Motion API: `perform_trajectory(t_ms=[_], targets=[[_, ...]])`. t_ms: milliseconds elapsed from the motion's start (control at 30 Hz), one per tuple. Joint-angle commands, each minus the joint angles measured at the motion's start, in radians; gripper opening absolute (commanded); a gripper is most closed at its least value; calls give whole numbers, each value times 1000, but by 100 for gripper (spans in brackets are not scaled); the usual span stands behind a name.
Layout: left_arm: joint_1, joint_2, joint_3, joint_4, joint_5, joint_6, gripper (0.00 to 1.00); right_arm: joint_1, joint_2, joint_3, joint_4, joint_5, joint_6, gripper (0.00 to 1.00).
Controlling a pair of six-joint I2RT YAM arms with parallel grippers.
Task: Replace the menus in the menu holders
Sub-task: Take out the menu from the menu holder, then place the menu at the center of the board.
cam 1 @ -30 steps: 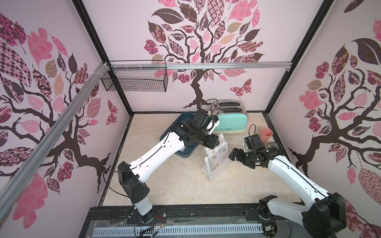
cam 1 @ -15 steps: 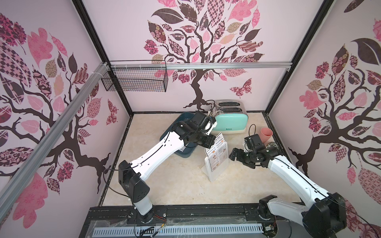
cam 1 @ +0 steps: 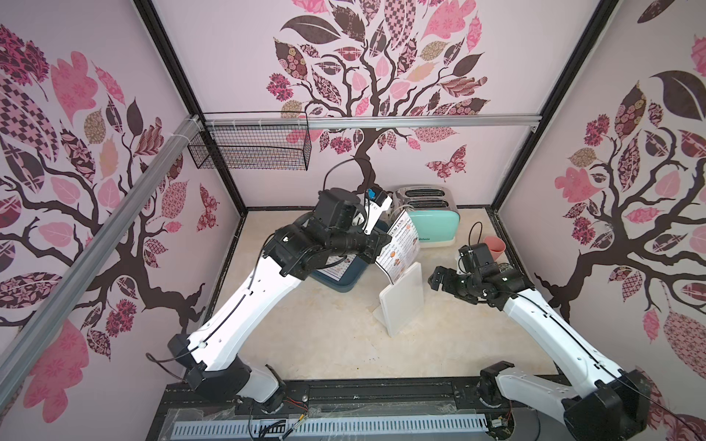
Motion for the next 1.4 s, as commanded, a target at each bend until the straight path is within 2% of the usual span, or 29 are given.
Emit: perform_trajectory(t_ms=[0, 133, 233, 333, 500, 667, 800, 933, 1000, 1200, 1367], targets=[[5, -38, 76, -46, -13, 95, 0, 5, -31, 34, -20, 71, -38, 100], [2, -95, 111, -157, 26, 191, 0, 5, -69, 19, -10, 107, -64, 100], [-2, -152, 124, -302, 60, 265, 0, 6, -89, 11, -5, 123, -79, 100], [-7, -228, 82, -423, 158, 315, 0, 5, -96, 9, -3, 131, -97, 100], [-9, -432, -205, -419, 418, 296, 0, 5, -86, 10, 14, 145, -129, 100], [-9, -532, -390, -476, 477, 371, 0, 4, -65, 14, 32, 148, -154, 100], [-10, -491, -501, -567, 489, 492, 0, 5, -50, 15, 35, 141, -160, 100], [-9, -446, -598, -519, 546, 567, 0, 6, -41, 24, 27, 138, -161, 100], [28, -411, -650, -504, 540, 628, 0, 5, -42, 24, 15, 138, -159, 100], [169, -251, -670, -484, 428, 880, 0, 5, -72, 0, -9, 131, -142, 100], [237, -136, -725, -465, 295, 1054, 0, 5, -112, -11, -18, 150, -136, 99]])
